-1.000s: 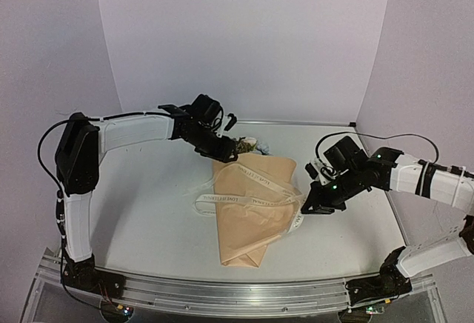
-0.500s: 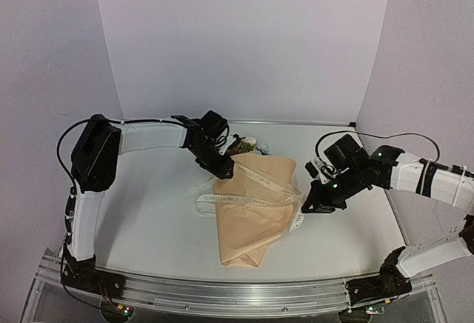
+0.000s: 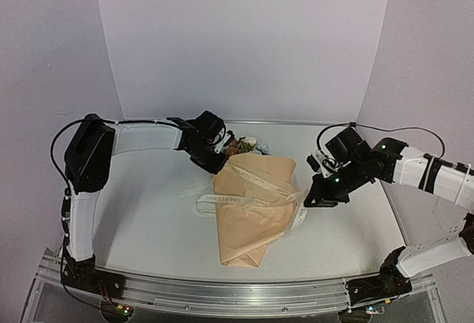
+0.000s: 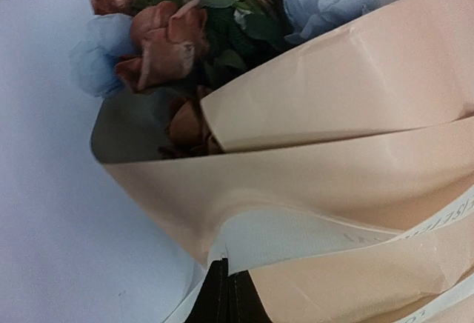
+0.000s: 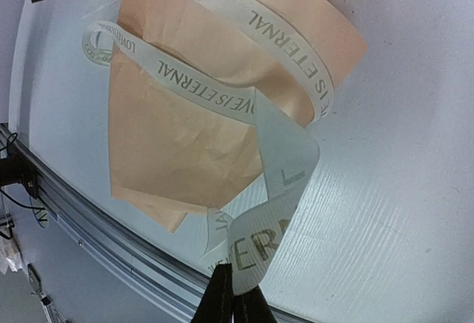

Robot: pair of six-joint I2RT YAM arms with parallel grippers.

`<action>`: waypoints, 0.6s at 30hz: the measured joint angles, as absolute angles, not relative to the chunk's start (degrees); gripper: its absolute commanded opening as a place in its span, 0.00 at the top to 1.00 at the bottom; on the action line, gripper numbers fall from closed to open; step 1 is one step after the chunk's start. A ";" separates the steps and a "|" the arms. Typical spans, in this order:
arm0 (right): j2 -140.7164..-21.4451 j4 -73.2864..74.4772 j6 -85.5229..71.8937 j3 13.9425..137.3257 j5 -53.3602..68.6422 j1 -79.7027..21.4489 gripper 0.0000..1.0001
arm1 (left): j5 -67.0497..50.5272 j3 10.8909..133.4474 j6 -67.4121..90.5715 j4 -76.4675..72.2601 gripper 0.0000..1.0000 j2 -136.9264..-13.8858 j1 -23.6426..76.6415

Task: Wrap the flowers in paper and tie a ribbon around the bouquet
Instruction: Cross the ribbon over the folded bouquet.

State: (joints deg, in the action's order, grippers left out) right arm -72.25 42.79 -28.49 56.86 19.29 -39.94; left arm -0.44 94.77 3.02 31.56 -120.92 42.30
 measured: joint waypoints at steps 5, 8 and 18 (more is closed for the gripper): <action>-72.25 46.15 -26.69 60.67 18.23 -39.94 1.00 | 4.97 87.93 5.95 31.02 1.00 -111.94 42.30; -72.89 48.02 -25.39 63.69 17.64 -39.94 1.00 | 7.37 84.85 7.54 31.02 1.00 -105.39 42.33; -79.37 50.65 -24.16 73.77 16.33 -35.16 1.00 | 15.45 78.93 13.57 34.77 1.00 -93.60 45.18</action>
State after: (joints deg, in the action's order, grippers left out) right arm -79.37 50.65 -24.16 73.77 16.33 -35.16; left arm 15.45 78.93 13.57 34.77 -93.60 45.18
